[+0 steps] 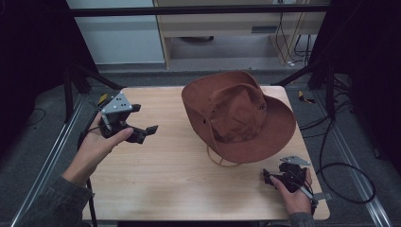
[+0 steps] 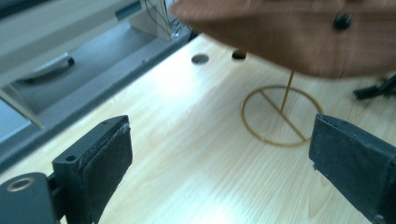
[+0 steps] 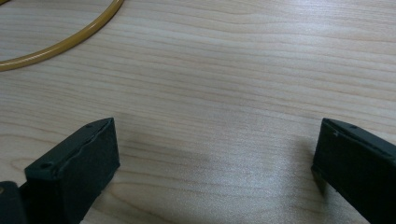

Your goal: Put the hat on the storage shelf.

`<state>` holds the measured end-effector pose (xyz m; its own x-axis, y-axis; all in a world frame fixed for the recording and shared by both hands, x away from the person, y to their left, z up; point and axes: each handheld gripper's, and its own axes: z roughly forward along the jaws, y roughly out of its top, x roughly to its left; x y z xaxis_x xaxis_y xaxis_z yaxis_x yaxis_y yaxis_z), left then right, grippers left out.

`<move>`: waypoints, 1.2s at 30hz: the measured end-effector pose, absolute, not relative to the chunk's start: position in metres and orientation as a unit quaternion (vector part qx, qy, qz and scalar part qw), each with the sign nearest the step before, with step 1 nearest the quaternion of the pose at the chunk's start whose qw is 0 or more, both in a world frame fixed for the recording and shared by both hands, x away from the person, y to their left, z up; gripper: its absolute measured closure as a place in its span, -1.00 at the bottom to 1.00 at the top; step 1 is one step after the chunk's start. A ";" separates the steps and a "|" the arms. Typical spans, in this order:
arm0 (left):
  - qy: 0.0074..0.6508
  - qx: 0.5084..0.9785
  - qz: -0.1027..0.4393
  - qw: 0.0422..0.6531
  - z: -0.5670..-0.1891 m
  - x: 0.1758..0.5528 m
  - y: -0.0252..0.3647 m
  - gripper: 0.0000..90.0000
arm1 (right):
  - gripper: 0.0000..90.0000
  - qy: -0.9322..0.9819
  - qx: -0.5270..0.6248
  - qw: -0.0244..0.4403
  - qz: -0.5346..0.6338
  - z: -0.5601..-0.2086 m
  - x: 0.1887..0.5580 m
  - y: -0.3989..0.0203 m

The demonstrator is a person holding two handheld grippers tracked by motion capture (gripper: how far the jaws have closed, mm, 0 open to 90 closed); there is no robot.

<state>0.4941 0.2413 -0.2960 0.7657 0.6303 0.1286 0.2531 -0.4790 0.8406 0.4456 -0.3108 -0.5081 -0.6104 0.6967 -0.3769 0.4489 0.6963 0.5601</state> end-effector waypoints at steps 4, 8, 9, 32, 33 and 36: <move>0.276 0.834 0.207 0.430 -0.313 0.494 0.249 -0.88 | -0.99 0.873 0.328 0.295 0.210 -0.508 0.446 -0.311; 0.283 0.836 0.205 0.424 -0.324 0.495 0.253 -0.88 | -0.99 0.873 0.328 0.295 0.210 -0.508 0.446 -0.311; 0.289 0.836 0.200 0.420 -0.332 0.495 0.255 -0.87 | -0.99 0.873 0.328 0.295 0.209 -0.508 0.446 -0.311; 0.354 0.847 0.155 0.366 -0.442 0.504 0.282 -0.87 | -0.99 0.873 0.328 0.295 0.209 -0.508 0.445 -0.311; 0.357 0.847 0.153 0.363 -0.446 0.504 0.282 -0.87 | -0.99 0.873 0.328 0.296 0.208 -0.508 0.445 -0.311; 0.363 0.847 0.147 0.359 -0.459 0.503 0.283 -0.87 | -0.99 0.873 0.328 0.295 0.208 -0.508 0.445 -0.311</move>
<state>0.5029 0.2832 -0.4586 0.6936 0.7202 -0.0120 0.5096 -0.4789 0.7148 0.4454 -0.3109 -0.5079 -0.6108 0.6950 -0.3793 0.4487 0.6985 0.5575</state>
